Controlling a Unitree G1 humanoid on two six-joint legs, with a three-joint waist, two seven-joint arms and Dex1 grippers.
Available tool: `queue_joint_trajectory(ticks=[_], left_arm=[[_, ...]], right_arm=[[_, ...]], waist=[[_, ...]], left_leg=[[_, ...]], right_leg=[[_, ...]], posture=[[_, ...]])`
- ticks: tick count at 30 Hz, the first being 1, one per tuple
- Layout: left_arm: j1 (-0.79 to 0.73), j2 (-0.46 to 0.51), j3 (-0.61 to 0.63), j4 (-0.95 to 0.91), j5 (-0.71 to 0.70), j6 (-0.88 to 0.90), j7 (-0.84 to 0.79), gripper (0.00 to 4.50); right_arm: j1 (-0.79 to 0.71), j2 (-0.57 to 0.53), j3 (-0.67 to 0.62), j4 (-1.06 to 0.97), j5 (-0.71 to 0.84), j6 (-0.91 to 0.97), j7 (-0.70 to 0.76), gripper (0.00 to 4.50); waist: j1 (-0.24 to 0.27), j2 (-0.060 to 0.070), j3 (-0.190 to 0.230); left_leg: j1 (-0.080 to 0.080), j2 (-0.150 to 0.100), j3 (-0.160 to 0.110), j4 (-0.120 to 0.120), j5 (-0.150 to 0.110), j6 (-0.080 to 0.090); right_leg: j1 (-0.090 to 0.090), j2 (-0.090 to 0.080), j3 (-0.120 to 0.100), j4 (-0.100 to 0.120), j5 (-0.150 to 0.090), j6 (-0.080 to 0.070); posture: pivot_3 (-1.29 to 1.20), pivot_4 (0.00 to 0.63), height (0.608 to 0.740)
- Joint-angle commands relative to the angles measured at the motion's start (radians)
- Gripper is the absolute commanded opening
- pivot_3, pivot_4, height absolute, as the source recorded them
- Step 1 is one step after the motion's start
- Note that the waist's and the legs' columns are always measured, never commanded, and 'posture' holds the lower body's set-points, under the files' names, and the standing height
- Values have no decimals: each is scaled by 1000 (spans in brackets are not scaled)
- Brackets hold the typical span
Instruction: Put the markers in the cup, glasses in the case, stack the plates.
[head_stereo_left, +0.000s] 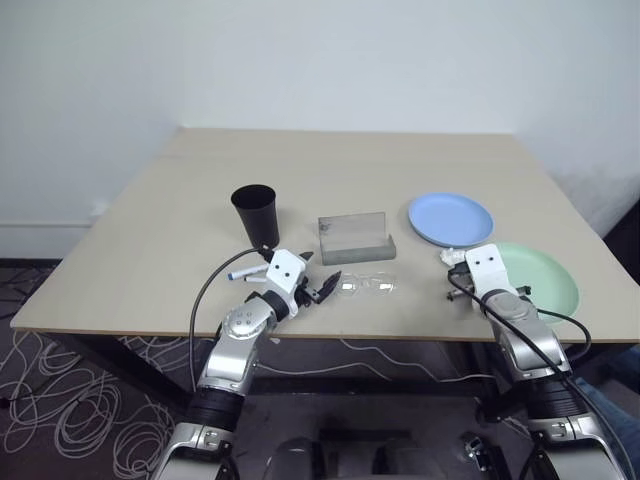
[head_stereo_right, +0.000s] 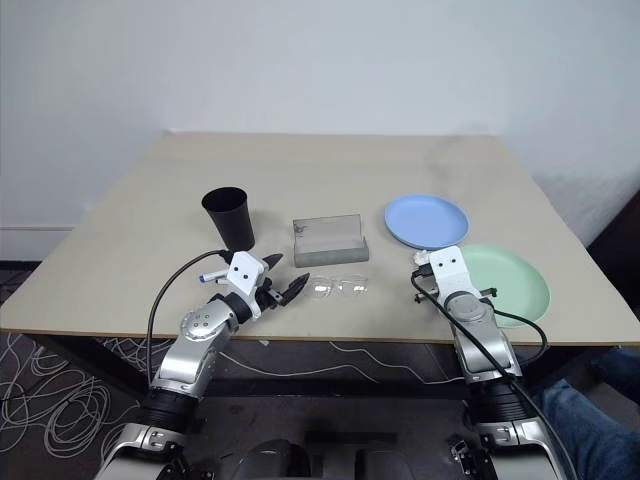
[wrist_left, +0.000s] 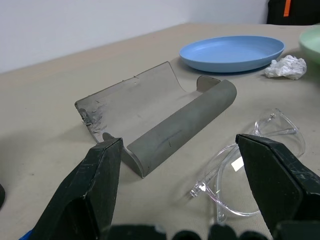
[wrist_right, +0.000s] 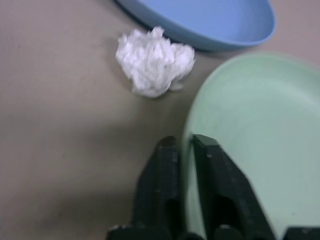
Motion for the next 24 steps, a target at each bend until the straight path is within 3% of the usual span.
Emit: queue_joint_trajectory(ticks=[1, 8, 14, 24], left_arm=[[-25, 3, 13, -32, -8, -12, 4, 3854], [-30, 7, 14, -29, -8, -12, 1, 3854], [-38, 8, 12, -21, -8, -12, -1, 3854], [-61, 7, 12, -9, -10, -14, -4, 3854]], right_arm=[[-25, -14, -12, 15, -39, -26, -28, 27], [-85, -81, 35, 104, -113, -153, -14, 27], [-212, -148, 78, 274, -128, -391, 73, 27], [-579, -74, 82, 816, -40, -824, 366, 27]], waist=[[0, 0, 0], [-1, 1, 0], [-8, 1, 0], [-7, 1, 1]], left_leg=[[0, 0, 0, 0, 0, 0], [0, -1, 0, 0, 0, 1], [0, 0, 1, -1, 1, 1], [0, -1, 1, -3, 4, 0]], right_leg=[[0, 0, 0, 0, 0, 0], [-1, 0, 0, 0, 0, 0], [-1, 1, 1, 0, 0, 0], [-1, 1, 0, 0, 0, 0]], posture=[[0, 0, 734], [0, 0, 734], [0, 0, 734], [0, 0, 734]])
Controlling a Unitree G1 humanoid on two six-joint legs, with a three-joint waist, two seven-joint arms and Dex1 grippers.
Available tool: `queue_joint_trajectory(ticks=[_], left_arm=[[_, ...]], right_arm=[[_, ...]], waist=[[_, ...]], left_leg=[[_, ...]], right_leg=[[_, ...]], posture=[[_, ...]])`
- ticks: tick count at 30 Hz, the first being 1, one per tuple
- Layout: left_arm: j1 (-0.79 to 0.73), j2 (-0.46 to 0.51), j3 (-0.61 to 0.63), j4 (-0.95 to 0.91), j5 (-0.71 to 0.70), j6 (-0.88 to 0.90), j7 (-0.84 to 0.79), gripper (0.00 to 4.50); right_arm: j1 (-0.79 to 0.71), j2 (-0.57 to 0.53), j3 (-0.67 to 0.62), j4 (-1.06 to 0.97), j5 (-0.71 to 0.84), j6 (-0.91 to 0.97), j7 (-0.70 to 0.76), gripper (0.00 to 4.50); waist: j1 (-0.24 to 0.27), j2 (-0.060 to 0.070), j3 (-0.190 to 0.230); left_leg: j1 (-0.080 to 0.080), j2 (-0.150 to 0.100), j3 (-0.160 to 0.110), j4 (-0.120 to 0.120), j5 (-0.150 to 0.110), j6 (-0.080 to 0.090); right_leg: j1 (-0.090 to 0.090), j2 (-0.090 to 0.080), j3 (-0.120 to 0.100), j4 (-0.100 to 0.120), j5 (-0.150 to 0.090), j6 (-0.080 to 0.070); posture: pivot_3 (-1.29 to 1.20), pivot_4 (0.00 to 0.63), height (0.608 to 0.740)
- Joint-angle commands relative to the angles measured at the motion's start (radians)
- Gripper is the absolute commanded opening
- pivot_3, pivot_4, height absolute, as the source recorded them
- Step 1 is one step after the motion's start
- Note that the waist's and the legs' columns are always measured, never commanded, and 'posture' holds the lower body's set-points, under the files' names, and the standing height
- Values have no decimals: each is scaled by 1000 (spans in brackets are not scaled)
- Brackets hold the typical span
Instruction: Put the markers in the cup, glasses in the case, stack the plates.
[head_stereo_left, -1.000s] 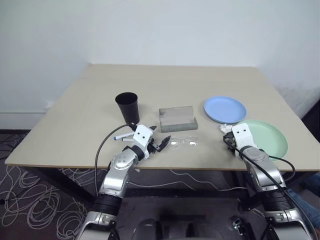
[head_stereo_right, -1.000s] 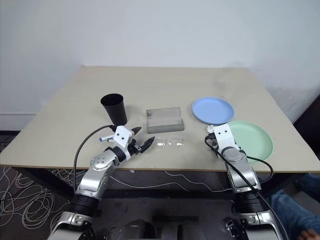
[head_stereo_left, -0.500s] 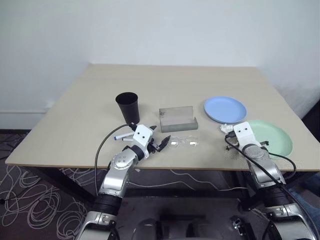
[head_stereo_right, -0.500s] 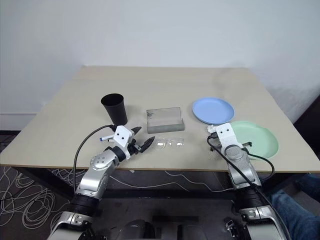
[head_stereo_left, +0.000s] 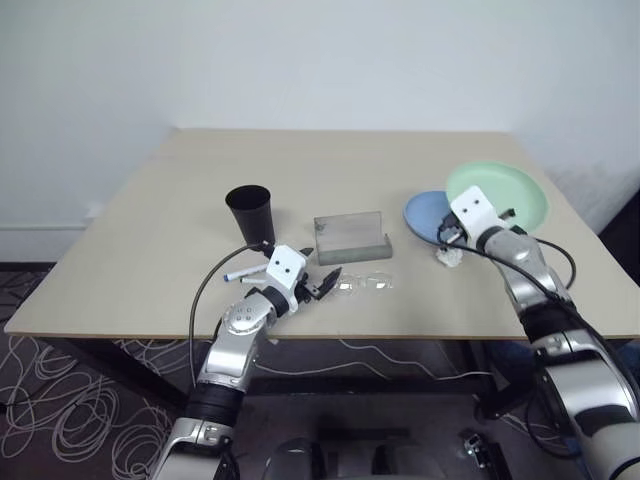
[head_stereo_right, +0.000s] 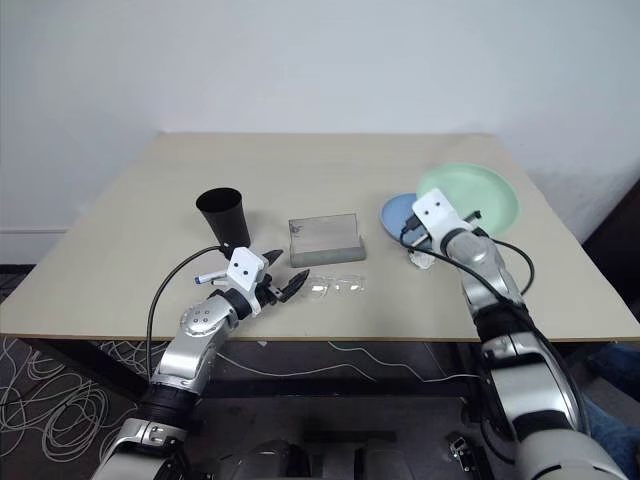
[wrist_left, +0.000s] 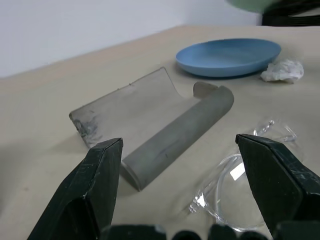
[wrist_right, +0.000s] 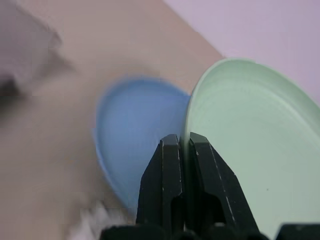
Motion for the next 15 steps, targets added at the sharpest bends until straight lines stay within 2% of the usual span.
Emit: queue_joint_trajectory(ticks=[1, 7, 10, 14, 15], left_arm=[[-28, 1, 12, -20, -10, -13, -2, 3854], [-21, 4, 23, -43, -13, -11, 11, 3854], [-13, 9, 31, -54, -16, -8, 18, 3854], [-1, 14, 35, -70, -20, -2, 21, 3854], [0, 14, 36, -72, -20, 0, 20, 3854]], right_arm=[[-117, 21, -11, 173, 15, -159, 73, 27], [-225, 64, -5, 405, -5, -266, 133, 27], [-250, 70, -14, 455, -11, -289, 124, 769], [-262, 64, -25, 464, -10, -330, 120, 2142], [-263, 63, -28, 461, -8, -337, 123, 2142]], waist=[[1, 0, 0], [1, 0, 0], [1, 0, 0], [-1, 0, 0], [-1, 1, 0]], left_leg=[[0, 0, 0, 0, 0, 0], [0, -1, 0, 0, 0, 0], [0, -1, 0, 0, 0, -1], [0, 0, 0, 0, 0, -1], [0, 0, 0, 0, 0, -1]], right_leg=[[0, 0, 0, 0, 1, -1], [0, -1, -1, 0, 3, -4], [0, -1, 0, 0, 3, -5], [0, -1, 0, 0, 3, -5], [0, -1, 0, 0, 3, -5]], posture=[[0, 0, 734], [0, 0, 734], [0, 0, 734], [0, 0, 734], [0, 0, 734]])
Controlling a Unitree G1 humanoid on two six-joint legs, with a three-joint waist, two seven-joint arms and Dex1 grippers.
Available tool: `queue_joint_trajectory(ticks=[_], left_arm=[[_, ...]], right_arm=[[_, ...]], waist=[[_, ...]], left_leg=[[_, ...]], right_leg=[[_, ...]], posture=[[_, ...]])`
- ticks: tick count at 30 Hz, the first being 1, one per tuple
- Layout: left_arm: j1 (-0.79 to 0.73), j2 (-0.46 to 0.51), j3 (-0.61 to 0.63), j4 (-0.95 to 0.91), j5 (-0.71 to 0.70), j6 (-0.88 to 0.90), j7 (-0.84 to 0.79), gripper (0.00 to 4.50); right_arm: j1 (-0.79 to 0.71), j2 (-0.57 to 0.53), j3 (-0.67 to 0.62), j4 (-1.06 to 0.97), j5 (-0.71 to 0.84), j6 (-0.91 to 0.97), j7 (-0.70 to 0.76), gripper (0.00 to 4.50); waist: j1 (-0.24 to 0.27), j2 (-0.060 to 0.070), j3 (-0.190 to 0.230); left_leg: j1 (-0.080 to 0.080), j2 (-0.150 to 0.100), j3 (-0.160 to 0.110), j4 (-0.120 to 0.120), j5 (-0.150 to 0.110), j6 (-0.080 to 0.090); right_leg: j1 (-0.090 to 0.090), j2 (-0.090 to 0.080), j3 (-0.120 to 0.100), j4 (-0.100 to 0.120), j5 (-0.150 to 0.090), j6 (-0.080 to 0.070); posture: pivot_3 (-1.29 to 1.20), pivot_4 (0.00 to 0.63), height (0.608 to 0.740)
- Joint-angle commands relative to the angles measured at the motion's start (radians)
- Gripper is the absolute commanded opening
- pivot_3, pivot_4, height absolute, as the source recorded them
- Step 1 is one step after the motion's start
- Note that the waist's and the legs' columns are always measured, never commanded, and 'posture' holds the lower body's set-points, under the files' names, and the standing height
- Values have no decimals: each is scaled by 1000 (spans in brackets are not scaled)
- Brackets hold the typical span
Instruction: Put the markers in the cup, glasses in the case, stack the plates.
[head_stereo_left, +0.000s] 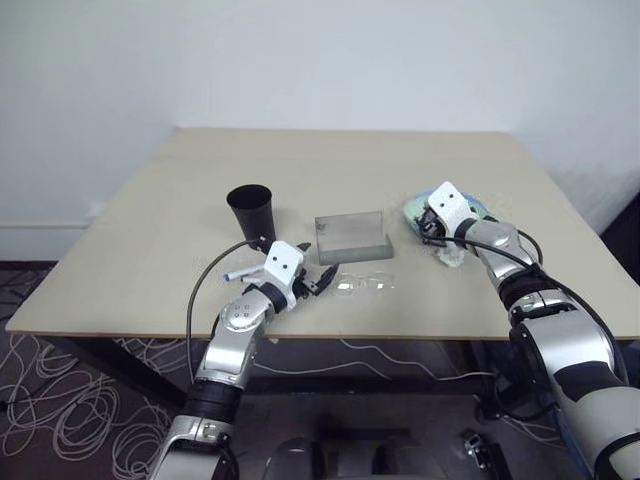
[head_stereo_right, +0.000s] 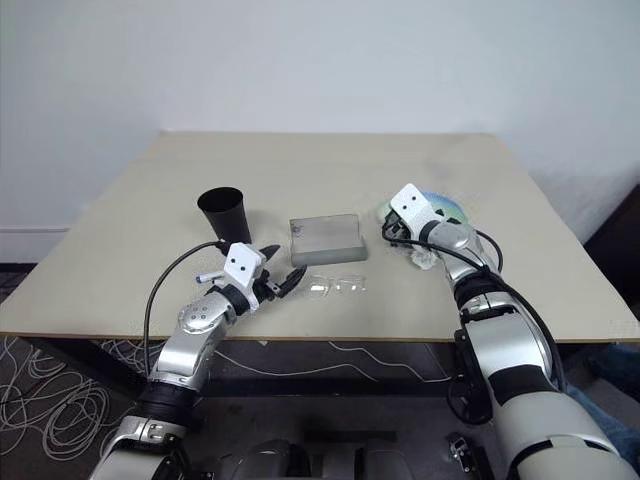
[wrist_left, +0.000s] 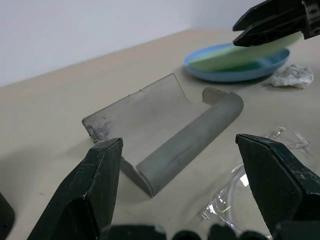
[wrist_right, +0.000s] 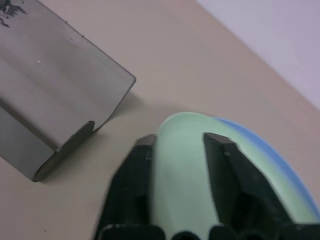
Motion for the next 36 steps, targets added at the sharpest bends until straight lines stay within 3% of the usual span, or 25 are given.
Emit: queue_joint_trajectory(ticks=[1, 6, 12, 19, 30, 36], left_arm=[[0, 5, 19, -55, -18, -2, 4, 3854], [-8, 4, 18, -56, -15, 6, 1, 3854], [-11, 5, 14, -55, -16, 6, -10, 3854], [-17, -5, 8, -45, -13, 4, -16, 3854], [-17, -19, 7, -39, -12, -4, -17, 3854], [-16, -19, 9, -40, -11, -6, -17, 3854]], right_arm=[[-49, -14, -24, -29, 6, -57, -1, 2142], [-12, -35, -54, -97, 49, -29, 70, 2142], [114, -91, -100, -312, 125, 193, 211, 2142], [234, -164, -124, -551, 161, 459, 255, 4475], [244, -157, -194, -667, 220, 895, 147, 4475], [264, -122, -199, -682, 256, 986, 128, 4475]], waist=[[0, 0, 0], [1, 0, 0], [3, 0, 0], [-2, 1, 0], [1, 1, 0], [1, 1, 0]], left_leg=[[0, 0, 0, 0, 0, 0], [0, 0, 0, 0, 0, -1], [0, 0, -1, 0, 0, 0], [0, 0, 0, 0, 0, -1], [0, 1, -1, 0, 1, -1], [0, 1, -1, 0, 1, -1]], right_leg=[[0, 0, 0, 0, 0, 0], [0, 0, 0, 0, 0, 0], [1, -1, -1, 0, 0, 0], [-1, -1, 0, 0, 1, -1], [-1, -1, -1, 0, 1, -2], [-1, 0, -1, 0, 1, -2]], posture=[[0, 0, 734], [0, 0, 734], [0, 0, 734], [0, 0, 734], [0, 0, 734], [0, 0, 734]])
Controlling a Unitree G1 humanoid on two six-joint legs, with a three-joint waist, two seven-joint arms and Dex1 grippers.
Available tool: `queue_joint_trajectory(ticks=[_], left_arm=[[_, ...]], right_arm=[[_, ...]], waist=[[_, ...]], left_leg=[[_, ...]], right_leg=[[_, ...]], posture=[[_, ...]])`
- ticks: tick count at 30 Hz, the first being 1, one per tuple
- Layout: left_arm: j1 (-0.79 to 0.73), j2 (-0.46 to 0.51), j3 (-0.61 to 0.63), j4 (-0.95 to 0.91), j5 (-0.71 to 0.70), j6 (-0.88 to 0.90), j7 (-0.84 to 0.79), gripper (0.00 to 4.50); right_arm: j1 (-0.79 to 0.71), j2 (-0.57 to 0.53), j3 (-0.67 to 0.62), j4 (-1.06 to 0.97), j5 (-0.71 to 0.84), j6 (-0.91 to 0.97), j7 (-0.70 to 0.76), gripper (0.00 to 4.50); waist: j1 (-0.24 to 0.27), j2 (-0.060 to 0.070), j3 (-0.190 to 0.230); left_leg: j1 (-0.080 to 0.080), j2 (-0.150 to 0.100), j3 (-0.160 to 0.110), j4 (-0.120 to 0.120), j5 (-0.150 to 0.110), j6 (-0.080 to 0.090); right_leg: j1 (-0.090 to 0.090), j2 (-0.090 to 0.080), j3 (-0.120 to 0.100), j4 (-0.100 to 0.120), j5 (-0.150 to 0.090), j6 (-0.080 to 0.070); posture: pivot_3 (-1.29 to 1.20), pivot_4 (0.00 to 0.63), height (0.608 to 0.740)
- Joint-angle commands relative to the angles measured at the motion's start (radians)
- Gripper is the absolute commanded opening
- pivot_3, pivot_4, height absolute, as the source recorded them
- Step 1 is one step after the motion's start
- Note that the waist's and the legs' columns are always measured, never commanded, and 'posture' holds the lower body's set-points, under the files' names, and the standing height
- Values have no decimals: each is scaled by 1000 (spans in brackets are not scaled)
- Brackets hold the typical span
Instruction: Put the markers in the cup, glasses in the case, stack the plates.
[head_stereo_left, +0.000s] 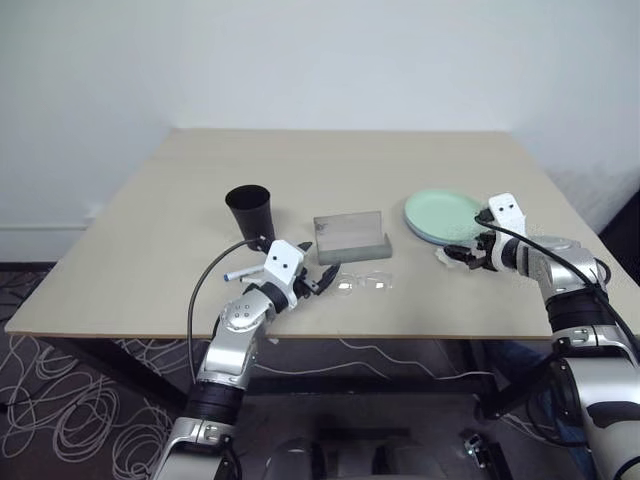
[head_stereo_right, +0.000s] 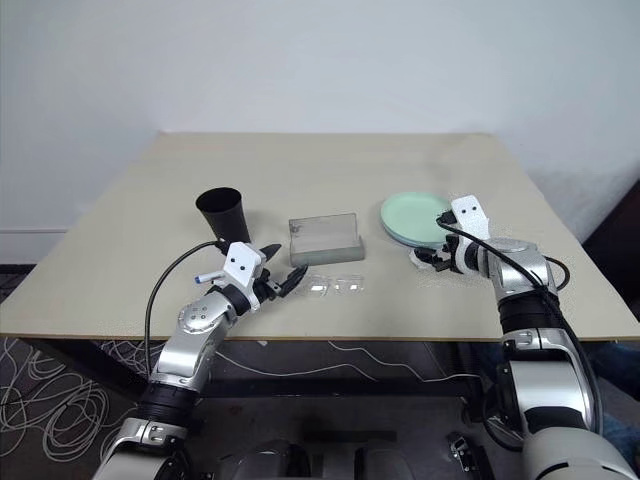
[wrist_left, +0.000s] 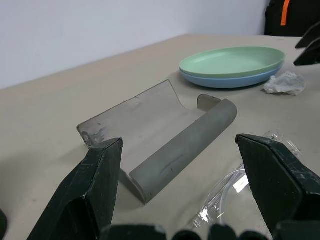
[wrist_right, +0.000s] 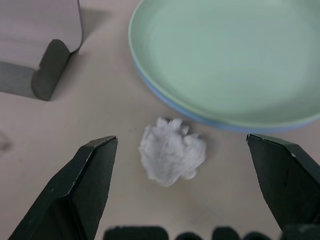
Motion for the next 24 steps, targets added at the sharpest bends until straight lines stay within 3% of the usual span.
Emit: queue_joint_trajectory(ticks=[1, 18, 21, 24], left_arm=[[-21, 0, 5, -22, -11, -20, -1, 3854], [22, 1, -30, -112, -87, 54, -115, 3854], [28, 5, -32, -122, -90, 65, -118, 3854], [29, 5, -31, -125, -90, 71, -118, 3854]], right_arm=[[1, 14, -12, -44, 23, 21, -26, 4475], [-97, 90, -5, 241, -11, -160, -174, 4475], [-91, 86, -5, 233, -4, -159, -157, 3833], [-81, 77, -2, 207, 1, -148, -134, 2822]], waist=[[1, 0, 0], [0, 0, 0], [0, 0, 0], [0, 0, 0]], left_leg=[[0, 0, 0, 0, 0, 0], [0, -1, 0, 0, 0, 0], [0, -1, 0, 0, 0, 0], [0, -1, 0, 0, 0, 0]], right_leg=[[0, 0, 0, 0, 0, 0], [0, 0, 0, 0, 0, 0], [0, 0, 0, 0, 0, 0], [0, 0, 0, 0, 0, 0]], posture=[[0, 0, 734], [0, 0, 734], [0, 0, 734], [0, 0, 734]])
